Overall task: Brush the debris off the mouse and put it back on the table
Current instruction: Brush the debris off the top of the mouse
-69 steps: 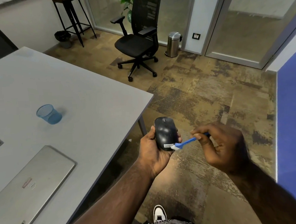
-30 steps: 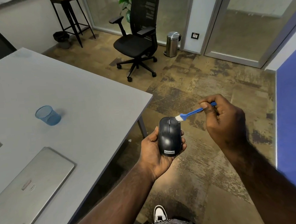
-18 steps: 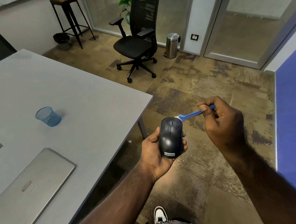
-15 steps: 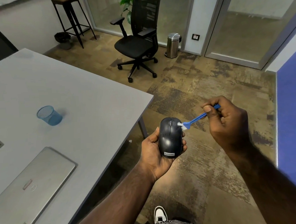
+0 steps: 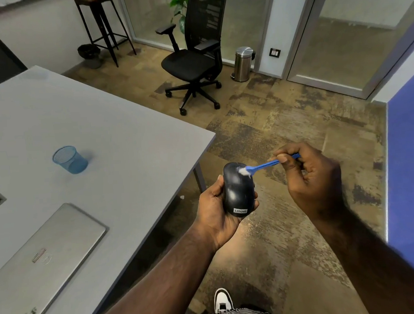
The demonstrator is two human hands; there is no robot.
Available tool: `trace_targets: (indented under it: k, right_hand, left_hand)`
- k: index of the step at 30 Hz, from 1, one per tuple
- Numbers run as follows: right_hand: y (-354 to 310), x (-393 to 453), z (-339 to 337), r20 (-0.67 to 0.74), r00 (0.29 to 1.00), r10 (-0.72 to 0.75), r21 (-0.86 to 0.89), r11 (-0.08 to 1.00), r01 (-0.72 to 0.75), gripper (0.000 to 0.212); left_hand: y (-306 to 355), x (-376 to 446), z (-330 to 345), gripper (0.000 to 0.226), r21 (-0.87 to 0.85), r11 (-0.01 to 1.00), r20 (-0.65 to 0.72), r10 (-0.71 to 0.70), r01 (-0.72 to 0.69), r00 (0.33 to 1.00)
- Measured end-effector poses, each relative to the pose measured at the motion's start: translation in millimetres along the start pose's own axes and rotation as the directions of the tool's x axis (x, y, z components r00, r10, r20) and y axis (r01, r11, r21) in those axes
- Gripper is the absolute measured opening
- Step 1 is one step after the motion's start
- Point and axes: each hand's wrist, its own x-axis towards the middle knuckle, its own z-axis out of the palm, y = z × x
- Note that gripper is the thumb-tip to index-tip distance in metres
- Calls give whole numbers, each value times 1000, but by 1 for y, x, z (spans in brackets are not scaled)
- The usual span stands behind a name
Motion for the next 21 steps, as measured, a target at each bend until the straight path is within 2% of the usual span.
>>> trace_targets:
  k: [4,9,13,18,21]
  right_hand:
    - [-11,-5,2,124,989,-84,55,995,78,18]
    - [-13,-2,0,90,993,-76,-46,996,81,23]
    - [-17,-4,-1,199,971,-135,8,991,136,19]
    - [-19,-2,0,102,992,-73,-99,992,83,18]
    - [-22,-1,-1,181,974,-135,-89,984,153,18]
  left_hand:
    - [-2,-1,2,57,72,997,-69,6,-1,998]
    - [-5,-4,7,54,116,993,-72,-3,11,997]
    - [-7,-5,9,53,153,988,-73,8,3,997]
    - [-6,-7,12,47,117,993,-85,-2,12,996]
    - [-8,-8,12,50,119,993,-82,-11,21,997]
